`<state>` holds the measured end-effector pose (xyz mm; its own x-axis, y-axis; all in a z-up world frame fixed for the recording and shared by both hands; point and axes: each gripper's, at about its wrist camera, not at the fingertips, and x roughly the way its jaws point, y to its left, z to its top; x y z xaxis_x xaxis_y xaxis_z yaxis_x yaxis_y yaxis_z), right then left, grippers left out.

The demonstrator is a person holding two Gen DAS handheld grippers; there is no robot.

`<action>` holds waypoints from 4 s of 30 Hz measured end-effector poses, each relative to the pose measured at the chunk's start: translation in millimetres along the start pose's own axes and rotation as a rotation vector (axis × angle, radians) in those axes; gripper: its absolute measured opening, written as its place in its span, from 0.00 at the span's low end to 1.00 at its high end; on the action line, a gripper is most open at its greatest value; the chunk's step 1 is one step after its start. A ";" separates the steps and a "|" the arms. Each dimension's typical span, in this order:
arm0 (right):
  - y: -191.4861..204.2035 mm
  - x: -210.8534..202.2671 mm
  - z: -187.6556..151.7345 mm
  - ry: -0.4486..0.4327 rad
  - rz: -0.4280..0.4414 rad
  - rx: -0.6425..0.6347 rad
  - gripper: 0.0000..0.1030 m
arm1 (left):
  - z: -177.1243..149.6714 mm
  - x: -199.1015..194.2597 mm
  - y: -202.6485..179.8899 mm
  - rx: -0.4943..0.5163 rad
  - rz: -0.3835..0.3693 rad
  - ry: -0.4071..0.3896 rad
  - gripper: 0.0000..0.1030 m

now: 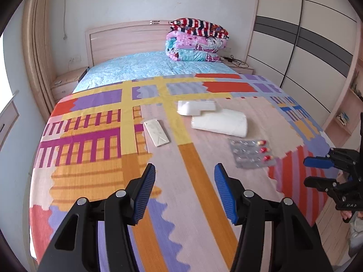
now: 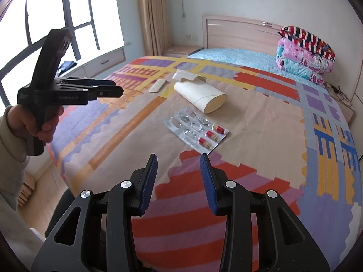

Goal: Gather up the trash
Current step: 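Grasp the white flat card with the left tool while the right tool grasps the capsule blister pack, then carry the white card and blister pack down over the bin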

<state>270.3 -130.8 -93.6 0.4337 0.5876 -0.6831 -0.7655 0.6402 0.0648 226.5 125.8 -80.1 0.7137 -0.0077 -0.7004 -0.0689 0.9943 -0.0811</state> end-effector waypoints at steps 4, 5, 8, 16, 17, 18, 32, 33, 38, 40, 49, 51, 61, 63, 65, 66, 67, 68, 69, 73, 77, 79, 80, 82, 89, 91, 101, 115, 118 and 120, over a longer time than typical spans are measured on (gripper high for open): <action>-7.2 12.9 5.1 0.015 -0.008 0.003 0.38 | 7.3 14.1 9.1 -0.015 0.009 0.011 0.50; -9.8 15.8 6.1 0.017 -0.009 0.010 0.38 | 9.4 18.3 11.0 -0.014 0.012 0.014 0.51; -14.5 22.7 8.6 0.020 -0.017 0.020 0.38 | 14.0 28.9 16.4 -0.012 0.026 0.025 0.51; -19.1 41.0 12.5 0.044 -0.024 0.025 0.31 | 30.6 55.6 31.4 -0.036 0.048 0.042 0.51; -20.1 43.2 12.7 0.048 -0.026 0.028 0.31 | 33.3 58.7 32.4 -0.036 0.049 0.041 0.51; -20.5 44.9 12.6 0.052 -0.026 0.029 0.31 | 34.8 60.6 33.0 -0.037 0.050 0.042 0.51; -22.4 53.2 13.2 0.060 -0.043 0.019 0.25 | 43.3 100.8 27.8 -0.025 0.092 0.087 0.51; -21.0 53.5 13.2 0.061 -0.052 0.010 0.25 | 43.4 101.9 26.4 -0.017 0.100 0.087 0.51; -6.9 54.0 11.9 0.061 -0.126 -0.061 0.20 | 42.0 105.3 19.8 0.007 0.151 0.078 0.51; -4.8 52.7 10.6 0.056 -0.148 -0.073 0.14 | 40.1 104.8 16.1 0.024 0.174 0.069 0.50; -10.8 41.9 8.7 0.023 -0.104 -0.026 0.09 | 37.1 98.9 8.6 0.036 0.149 0.069 0.24; -11.0 39.3 7.7 0.016 -0.101 -0.015 0.09 | 35.8 96.1 9.1 0.029 0.146 0.066 0.23; -4.0 23.0 9.2 -0.010 -0.090 -0.010 0.09 | 32.1 65.3 -4.2 0.042 0.121 0.028 0.23; -2.4 17.7 8.7 -0.016 -0.091 -0.011 0.09 | 30.6 58.0 -6.8 0.043 0.117 0.020 0.23; -1.2 11.8 7.7 -0.023 -0.093 -0.009 0.09 | 28.9 49.4 -10.6 0.046 0.112 0.012 0.23; -0.6 8.7 7.0 -0.026 -0.093 -0.010 0.09 | 28.0 46.0 -12.1 0.046 0.110 0.009 0.23; 0.4 5.6 6.4 -0.029 -0.094 -0.011 0.09 | 27.0 42.3 -14.0 0.047 0.108 0.006 0.23; 1.7 1.9 5.7 -0.033 -0.094 -0.012 0.09 | 25.5 37.1 -16.9 0.051 0.106 0.002 0.23; 3.1 -1.4 5.0 -0.036 -0.096 -0.013 0.09 | 24.4 33.0 -18.9 0.055 0.105 -0.001 0.23; 7.2 -14.6 1.4 -0.051 -0.100 -0.014 0.09 | 18.5 13.6 -28.9 0.067 0.096 -0.016 0.23; 12.0 -28.0 -4.2 -0.065 -0.103 -0.010 0.09 | 12.5 -3.6 -38.1 0.076 0.089 -0.032 0.23; 13.6 -33.5 -7.1 -0.068 -0.104 -0.010 0.09 | 8.4 -12.0 -42.1 0.078 0.078 -0.035 0.23; 14.5 -37.0 -8.8 -0.071 -0.105 -0.008 0.09 | 5.2 -17.8 -44.4 0.076 0.066 -0.036 0.23; 16.4 -43.2 -12.3 -0.076 -0.108 -0.006 0.09 | 1.7 -24.5 -48.2 0.077 0.067 -0.040 0.23; 24.8 -62.7 -29.7 -0.077 -0.104 -0.005 0.09 | -16.5 -50.1 -76.1 0.125 0.051 -0.058 0.23; 28.5 -68.9 -35.3 -0.080 -0.098 0.000 0.09 | -22.2 -54.8 -81.7 0.127 0.033 -0.057 0.23; 49.2 -93.7 -70.4 -0.065 -0.057 -0.004 0.09 | -60.4 -90.9 -110.8 0.130 -0.041 -0.063 0.23; 82.3 -95.3 -123.1 0.033 0.010 -0.025 0.09 | -133.6 -97.0 -129.7 0.120 -0.110 0.025 0.23; 86.8 -92.1 -133.4 0.060 0.027 -0.018 0.09 | -146.7 -98.1 -130.9 0.120 -0.112 0.045 0.23; 87.6 -87.5 -140.8 0.083 0.038 -0.008 0.09 | -156.5 -95.9 -132.1 0.112 -0.139 0.069 0.23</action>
<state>98.4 -195.9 -130.6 0.3638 0.5685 -0.7379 -0.7844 0.6142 0.0865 58.1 -21.4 -113.2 0.6613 -0.1488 -0.7352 0.1078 0.9888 -0.1031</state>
